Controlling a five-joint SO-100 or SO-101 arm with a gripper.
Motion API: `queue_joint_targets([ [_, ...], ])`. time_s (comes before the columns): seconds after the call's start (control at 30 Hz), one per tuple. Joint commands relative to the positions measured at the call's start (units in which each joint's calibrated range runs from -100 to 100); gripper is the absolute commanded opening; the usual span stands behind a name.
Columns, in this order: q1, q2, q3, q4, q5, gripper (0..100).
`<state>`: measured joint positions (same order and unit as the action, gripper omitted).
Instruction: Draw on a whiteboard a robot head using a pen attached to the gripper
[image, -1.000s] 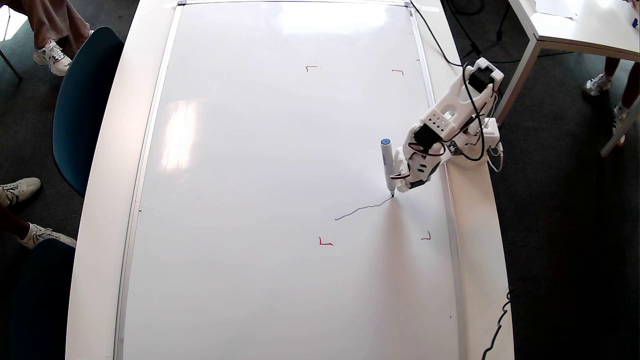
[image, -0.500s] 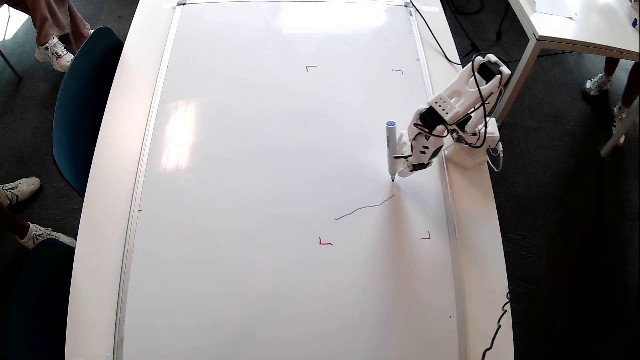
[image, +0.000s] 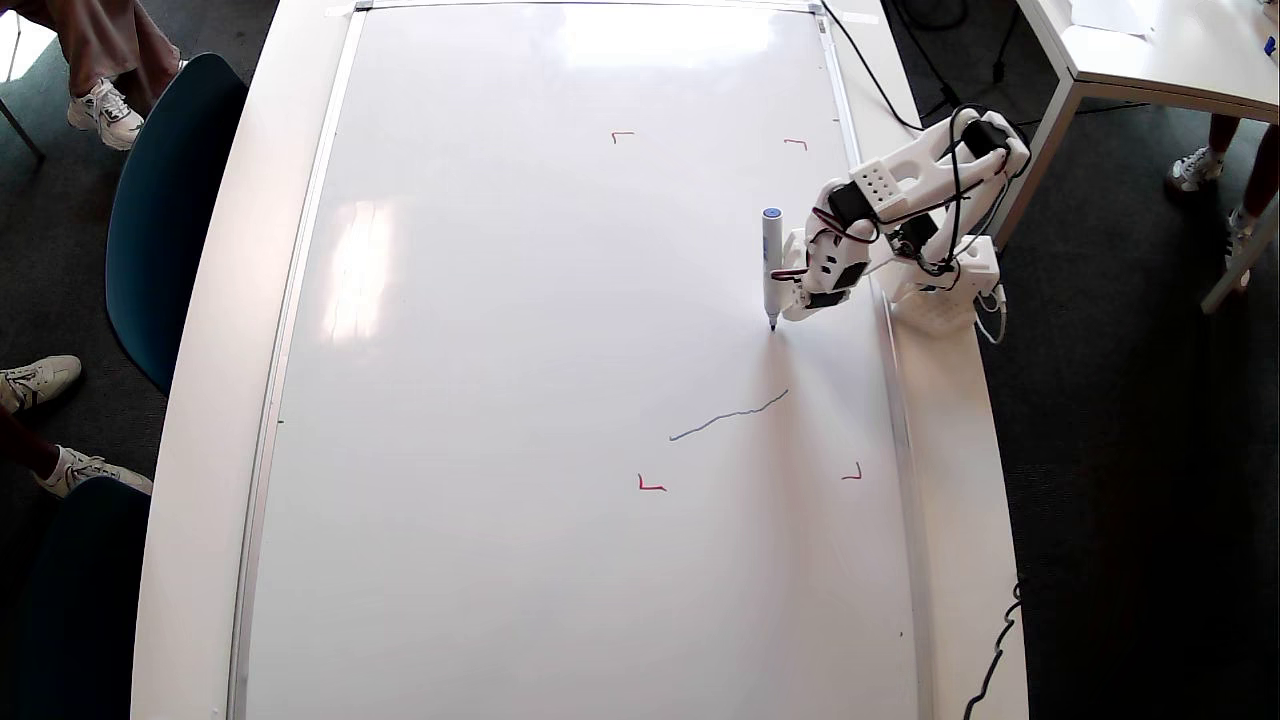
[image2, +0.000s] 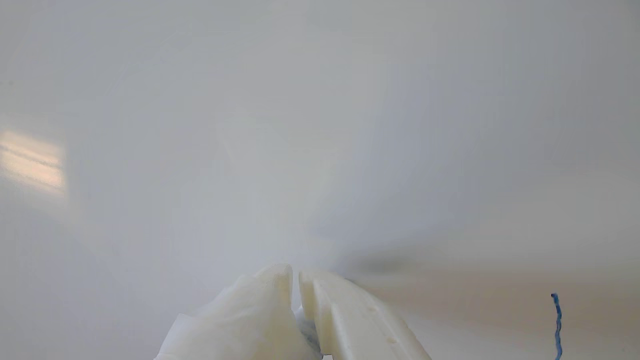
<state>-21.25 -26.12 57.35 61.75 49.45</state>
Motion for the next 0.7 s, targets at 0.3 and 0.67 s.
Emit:
queue_joint_targets([
  [0.3, 7.83, -1.49, 2.32, 1.07, 2.46, 1],
  [0.67, 21.18, -1.57, 2.41, 1.07, 9.48, 1],
])
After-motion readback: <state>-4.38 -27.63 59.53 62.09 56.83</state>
